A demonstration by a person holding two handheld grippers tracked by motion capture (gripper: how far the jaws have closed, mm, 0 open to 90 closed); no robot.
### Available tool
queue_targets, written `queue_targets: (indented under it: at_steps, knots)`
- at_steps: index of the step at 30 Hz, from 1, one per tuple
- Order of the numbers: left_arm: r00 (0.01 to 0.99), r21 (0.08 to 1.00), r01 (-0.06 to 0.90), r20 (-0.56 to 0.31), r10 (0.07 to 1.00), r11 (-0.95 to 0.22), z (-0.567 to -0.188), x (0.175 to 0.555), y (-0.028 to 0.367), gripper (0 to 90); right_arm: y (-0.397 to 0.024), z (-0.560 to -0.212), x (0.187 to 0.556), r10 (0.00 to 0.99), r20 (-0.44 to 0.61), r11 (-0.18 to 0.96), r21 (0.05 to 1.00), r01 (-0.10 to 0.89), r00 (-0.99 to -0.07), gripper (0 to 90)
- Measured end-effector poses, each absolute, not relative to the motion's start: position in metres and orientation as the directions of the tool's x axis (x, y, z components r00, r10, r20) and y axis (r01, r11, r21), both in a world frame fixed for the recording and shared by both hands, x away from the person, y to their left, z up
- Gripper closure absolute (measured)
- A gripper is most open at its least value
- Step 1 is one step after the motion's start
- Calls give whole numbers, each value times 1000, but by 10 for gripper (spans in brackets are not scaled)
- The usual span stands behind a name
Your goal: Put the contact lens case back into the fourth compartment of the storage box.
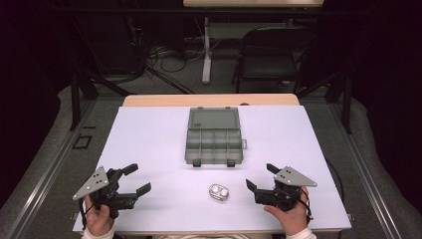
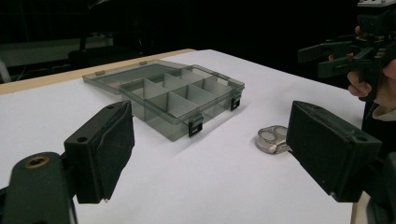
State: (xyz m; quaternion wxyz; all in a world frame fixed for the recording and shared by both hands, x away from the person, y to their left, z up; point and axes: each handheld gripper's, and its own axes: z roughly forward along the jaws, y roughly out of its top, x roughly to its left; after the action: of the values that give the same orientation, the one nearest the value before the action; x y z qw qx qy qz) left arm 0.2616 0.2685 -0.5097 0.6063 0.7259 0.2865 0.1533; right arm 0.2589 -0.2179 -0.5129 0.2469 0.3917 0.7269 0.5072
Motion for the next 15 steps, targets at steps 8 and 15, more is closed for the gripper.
queue_targets:
  at_steps: [8,15]
  knots:
    - [800,969,222,-116,589,-112,-509,263,265,160,-221,-513,256,825,33,185,928,324,-565,126]
    - [812,968,218,-111,573,-122,-509,259,264,160,-218,-512,258,816,30,194,927,322,-578,140]
